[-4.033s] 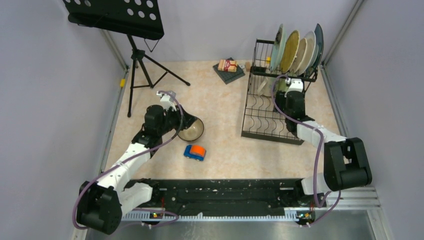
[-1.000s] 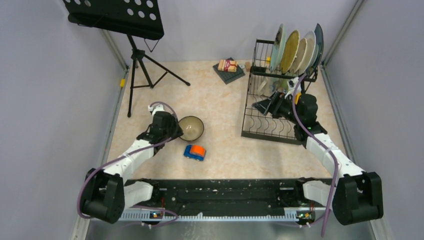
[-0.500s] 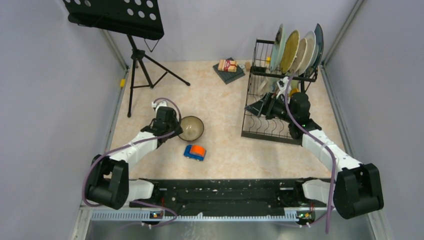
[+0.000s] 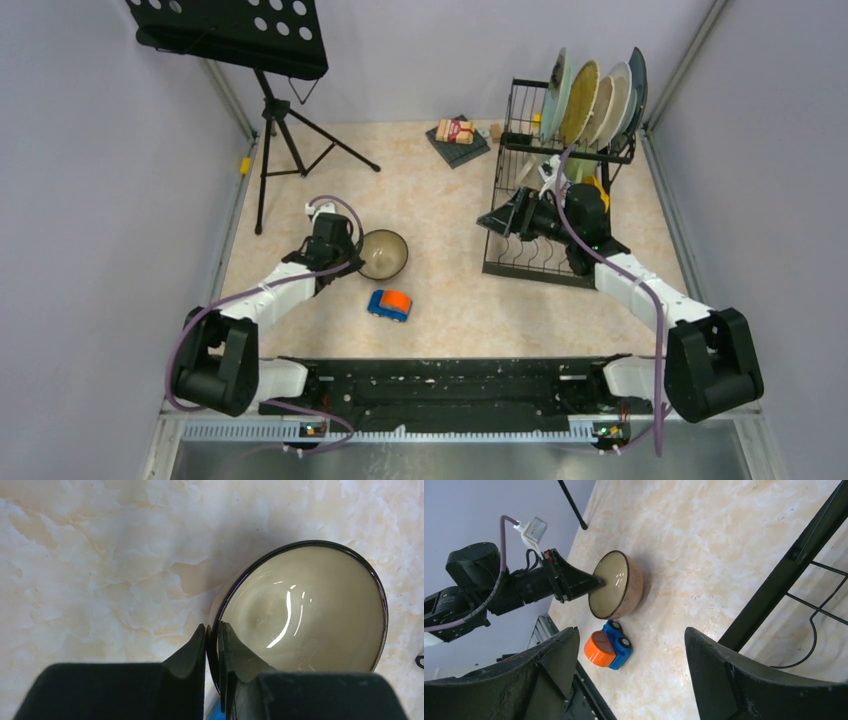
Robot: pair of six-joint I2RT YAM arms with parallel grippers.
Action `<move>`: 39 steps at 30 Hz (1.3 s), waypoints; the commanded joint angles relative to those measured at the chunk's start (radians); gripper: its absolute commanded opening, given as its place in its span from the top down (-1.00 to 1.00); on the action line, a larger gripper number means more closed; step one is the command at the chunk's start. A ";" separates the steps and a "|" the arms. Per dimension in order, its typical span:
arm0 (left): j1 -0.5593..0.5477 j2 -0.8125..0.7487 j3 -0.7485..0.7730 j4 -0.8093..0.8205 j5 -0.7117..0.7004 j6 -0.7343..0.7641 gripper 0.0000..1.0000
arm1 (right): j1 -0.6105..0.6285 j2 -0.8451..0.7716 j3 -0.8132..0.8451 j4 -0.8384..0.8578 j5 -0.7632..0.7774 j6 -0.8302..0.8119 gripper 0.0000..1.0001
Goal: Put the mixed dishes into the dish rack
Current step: Pick up the bowl from the center of the board.
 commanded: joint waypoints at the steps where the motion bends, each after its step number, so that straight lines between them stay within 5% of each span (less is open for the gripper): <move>1: 0.004 -0.005 0.018 0.043 0.019 -0.003 0.98 | 0.017 0.002 0.063 0.051 -0.008 0.005 -0.57; 25: 0.004 -0.105 -0.022 0.184 0.245 -0.026 1.00 | 0.072 0.143 0.090 0.138 -0.056 0.081 -0.80; 39: 0.004 -0.124 -0.055 0.439 0.499 -0.073 1.00 | 0.103 0.141 -0.015 0.306 -0.067 0.210 -0.83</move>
